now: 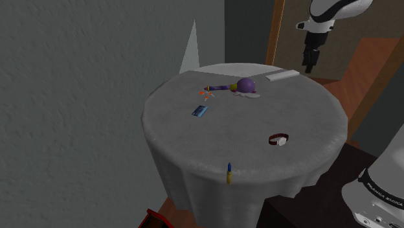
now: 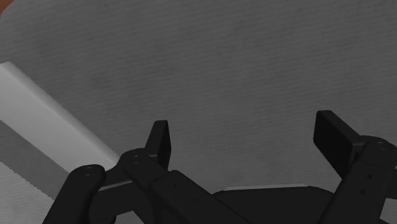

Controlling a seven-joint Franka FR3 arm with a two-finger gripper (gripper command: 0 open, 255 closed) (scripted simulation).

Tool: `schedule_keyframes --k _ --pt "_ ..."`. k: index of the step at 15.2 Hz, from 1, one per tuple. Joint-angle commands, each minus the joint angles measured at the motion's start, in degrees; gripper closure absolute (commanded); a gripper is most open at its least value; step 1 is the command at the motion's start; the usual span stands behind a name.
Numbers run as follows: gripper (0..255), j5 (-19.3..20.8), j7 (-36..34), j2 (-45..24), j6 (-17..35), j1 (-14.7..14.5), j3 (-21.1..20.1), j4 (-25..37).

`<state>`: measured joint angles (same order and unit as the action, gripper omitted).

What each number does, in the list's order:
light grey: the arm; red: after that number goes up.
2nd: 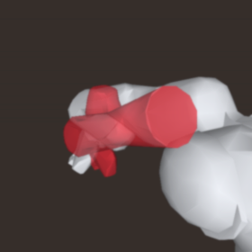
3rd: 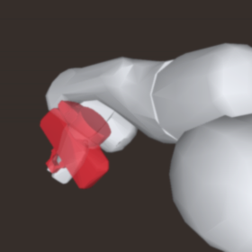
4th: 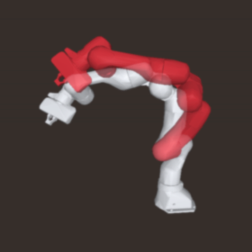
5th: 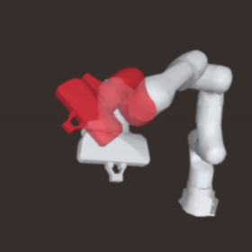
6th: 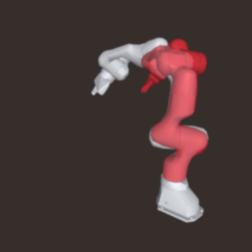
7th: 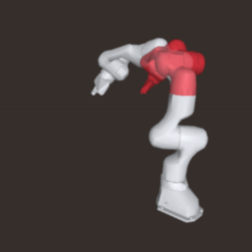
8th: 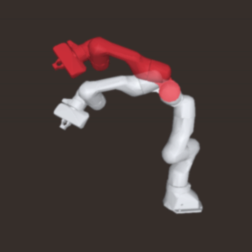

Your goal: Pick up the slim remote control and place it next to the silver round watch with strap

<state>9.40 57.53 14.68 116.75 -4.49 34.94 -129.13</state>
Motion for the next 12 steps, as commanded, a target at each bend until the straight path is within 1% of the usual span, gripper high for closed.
schedule_keyframes --k 1,4,6,9,12 --pt "0 -2.8 6.6 -5.5 2.1 -1.1 2.6 3.0" --pt "0 -8.7 16.5 -14.0 3.9 -1.6 5.3 8.4" --pt "0 -13.3 23.2 -19.9 4.3 -0.8 5.8 12.5" --pt "0 -19.6 32.2 -28.5 4.0 2.2 4.8 19.4" --pt "0 -24.4 39.4 -36.4 2.9 6.1 2.4 27.2"
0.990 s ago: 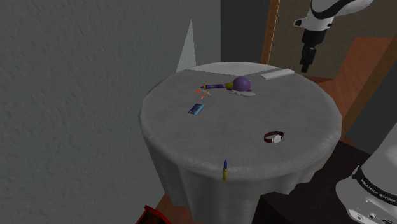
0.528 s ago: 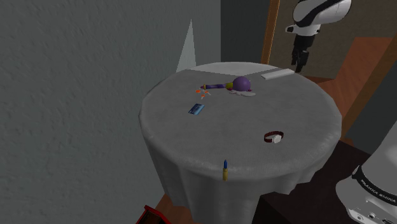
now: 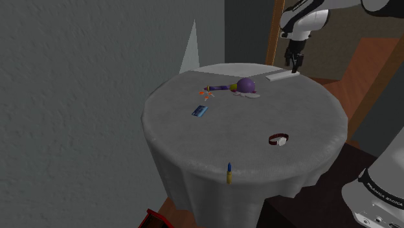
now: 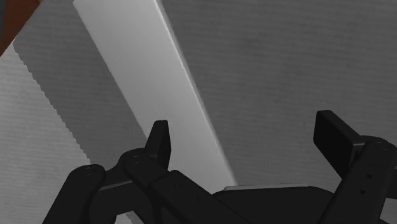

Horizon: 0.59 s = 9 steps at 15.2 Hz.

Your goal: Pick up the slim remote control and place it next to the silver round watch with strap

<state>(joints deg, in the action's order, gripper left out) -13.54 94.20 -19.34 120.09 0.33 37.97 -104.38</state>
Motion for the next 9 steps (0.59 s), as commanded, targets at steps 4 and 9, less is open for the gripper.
schedule_keyframes --k 4,9 --pt "0 -5.2 8.9 -10.8 -2.5 6.0 -3.8 12.4" --pt "0 -6.3 9.6 -12.5 0.4 6.4 -4.6 11.0"
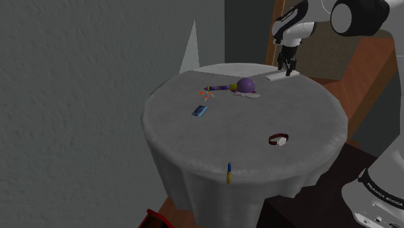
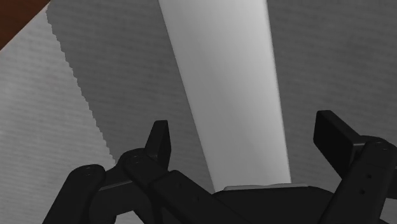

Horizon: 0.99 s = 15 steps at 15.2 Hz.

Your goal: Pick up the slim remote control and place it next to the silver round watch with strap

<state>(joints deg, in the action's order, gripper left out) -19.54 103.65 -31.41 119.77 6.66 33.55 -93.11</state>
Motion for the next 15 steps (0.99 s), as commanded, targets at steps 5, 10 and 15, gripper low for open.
schedule_keyframes --k 5,10,15 --pt "0 -0.9 0.6 -1.4 2.1 0.3 -0.6 -0.9" --pt "0 -0.9 0.5 -1.4 2.1 0.3 -0.6 -0.9" --pt "255 -0.9 0.5 -1.4 2.1 0.3 -0.6 -0.8"
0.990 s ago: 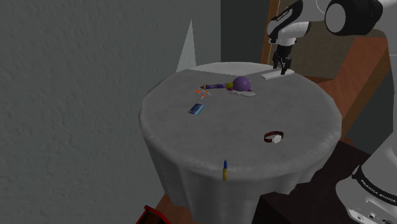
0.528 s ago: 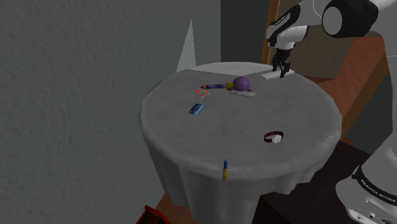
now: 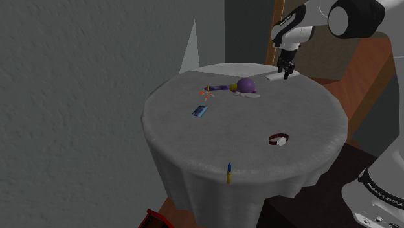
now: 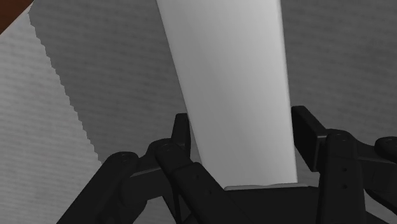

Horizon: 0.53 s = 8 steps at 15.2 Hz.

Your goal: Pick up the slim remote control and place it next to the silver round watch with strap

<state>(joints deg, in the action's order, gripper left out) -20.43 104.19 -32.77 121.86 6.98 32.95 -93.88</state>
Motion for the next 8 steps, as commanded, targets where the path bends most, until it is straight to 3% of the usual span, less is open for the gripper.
schedule_keyframes --k 1,8 --pt "255 0.0 0.0 -0.1 0.0 0.0 0.0 0.0" --pt "255 0.7 -0.4 1.0 -1.7 -0.3 0.5 0.7"
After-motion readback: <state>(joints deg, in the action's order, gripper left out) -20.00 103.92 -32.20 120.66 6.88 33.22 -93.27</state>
